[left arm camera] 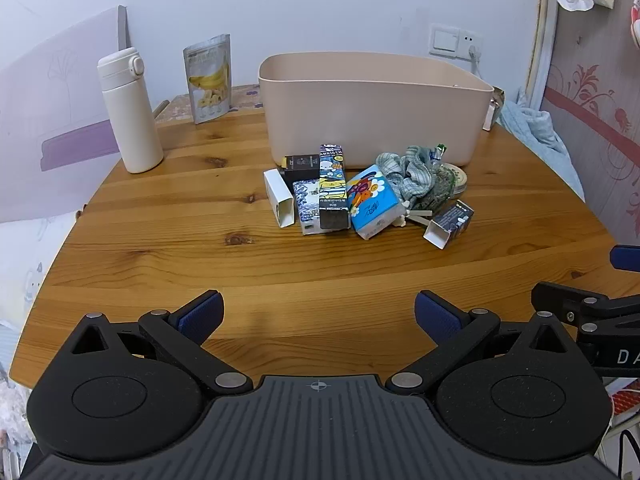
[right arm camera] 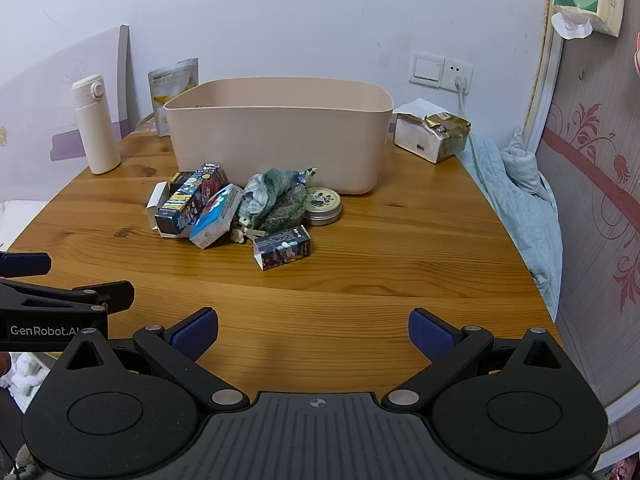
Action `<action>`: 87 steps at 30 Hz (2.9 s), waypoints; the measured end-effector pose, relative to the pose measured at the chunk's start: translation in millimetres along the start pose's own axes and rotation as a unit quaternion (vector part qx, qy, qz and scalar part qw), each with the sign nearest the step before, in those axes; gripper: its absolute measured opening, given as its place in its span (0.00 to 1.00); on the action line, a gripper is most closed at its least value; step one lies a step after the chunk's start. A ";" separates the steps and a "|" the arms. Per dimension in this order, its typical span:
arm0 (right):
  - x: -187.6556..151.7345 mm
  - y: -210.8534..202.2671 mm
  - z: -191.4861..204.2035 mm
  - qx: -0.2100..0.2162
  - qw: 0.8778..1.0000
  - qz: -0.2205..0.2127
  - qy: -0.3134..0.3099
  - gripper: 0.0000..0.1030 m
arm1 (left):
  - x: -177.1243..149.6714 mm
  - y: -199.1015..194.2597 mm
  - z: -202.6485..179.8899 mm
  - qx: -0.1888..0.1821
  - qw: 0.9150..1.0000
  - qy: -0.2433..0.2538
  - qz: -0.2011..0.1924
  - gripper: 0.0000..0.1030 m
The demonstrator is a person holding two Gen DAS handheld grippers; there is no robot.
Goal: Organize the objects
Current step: 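Move both tools toward the pile of small items in front of the basket, then grasp the tall blue Sanrio box with the left tool while the right tool grasps the small dark blue box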
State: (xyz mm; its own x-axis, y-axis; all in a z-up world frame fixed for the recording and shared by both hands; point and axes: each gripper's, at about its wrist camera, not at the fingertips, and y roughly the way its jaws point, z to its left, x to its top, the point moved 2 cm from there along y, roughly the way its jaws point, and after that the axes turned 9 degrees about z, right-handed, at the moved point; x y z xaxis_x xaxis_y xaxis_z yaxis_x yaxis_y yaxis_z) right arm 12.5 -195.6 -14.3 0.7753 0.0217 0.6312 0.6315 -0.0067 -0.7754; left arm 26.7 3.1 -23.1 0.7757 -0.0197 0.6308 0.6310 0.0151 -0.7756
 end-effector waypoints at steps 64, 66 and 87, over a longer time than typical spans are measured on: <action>43.8 65.0 -6.3 0.019 1.000 -0.008 0.017 1.00 | 63.9 57.4 15.4 -0.040 0.999 -0.003 0.028 1.00; 45.9 68.5 -3.7 0.017 1.000 -0.005 0.009 1.00 | 67.3 60.1 16.1 -0.042 0.999 -0.001 0.028 1.00; 72.3 107.4 15.3 0.024 0.998 0.033 -0.042 1.00 | 98.1 88.7 7.9 -0.053 0.998 0.041 0.022 0.76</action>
State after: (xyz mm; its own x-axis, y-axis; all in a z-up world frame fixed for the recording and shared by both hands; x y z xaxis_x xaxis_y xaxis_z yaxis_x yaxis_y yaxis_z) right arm 136.2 -179.4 -52.2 0.8102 0.1056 0.5765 0.5763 0.0361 -0.8165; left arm 158.9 10.3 -29.9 0.7971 -0.1029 0.5950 0.5886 -0.0872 -0.8037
